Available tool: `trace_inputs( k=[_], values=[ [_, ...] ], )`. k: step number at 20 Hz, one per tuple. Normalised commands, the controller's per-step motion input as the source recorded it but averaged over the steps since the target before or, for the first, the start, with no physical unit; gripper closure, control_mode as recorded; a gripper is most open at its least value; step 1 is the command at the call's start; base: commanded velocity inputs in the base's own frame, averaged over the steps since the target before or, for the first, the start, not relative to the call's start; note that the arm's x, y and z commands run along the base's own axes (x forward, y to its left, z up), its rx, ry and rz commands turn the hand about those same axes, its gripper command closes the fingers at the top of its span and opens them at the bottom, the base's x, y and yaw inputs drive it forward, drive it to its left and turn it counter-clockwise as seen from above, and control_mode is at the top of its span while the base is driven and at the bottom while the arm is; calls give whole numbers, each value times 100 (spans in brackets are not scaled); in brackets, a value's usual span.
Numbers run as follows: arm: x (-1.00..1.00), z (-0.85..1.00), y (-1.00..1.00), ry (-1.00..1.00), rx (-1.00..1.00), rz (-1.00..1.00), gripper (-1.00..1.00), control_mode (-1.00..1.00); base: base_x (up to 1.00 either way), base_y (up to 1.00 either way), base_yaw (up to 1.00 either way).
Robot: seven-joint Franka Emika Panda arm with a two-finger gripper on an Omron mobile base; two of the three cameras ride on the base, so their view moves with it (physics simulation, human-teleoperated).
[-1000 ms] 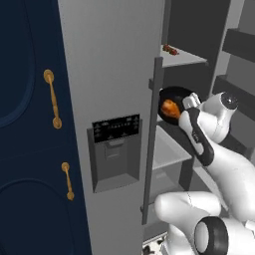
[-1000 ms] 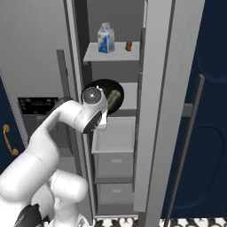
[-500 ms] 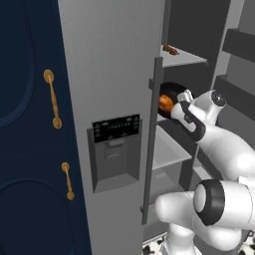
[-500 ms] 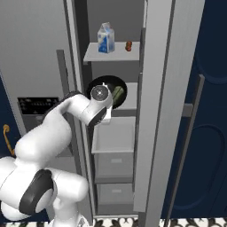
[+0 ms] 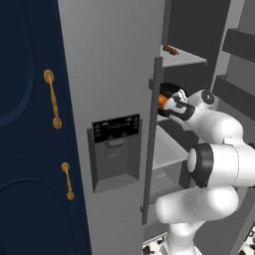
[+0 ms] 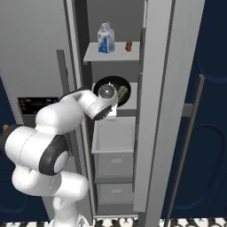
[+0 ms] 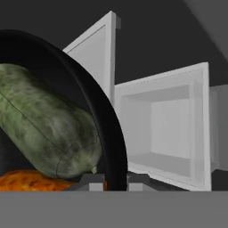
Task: Pick the chicken drumstick and cucumber from their plates and place them in the bowl. Then put the bowl in the fridge.
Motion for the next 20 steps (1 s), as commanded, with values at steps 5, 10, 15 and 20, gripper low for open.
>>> trace_inputs(
  k=[5,10,15,20],
  values=[
    [35,-21,-22,0,0,0,100,-100,0,0,0],
    [42,-24,-8,0,0,0,100,-100,0,0,0],
    [52,-13,0,0,0,0,100,-100,0,0,0],
    [39,-21,0,0,0,0,100,-100,0,0,0]
  ],
)
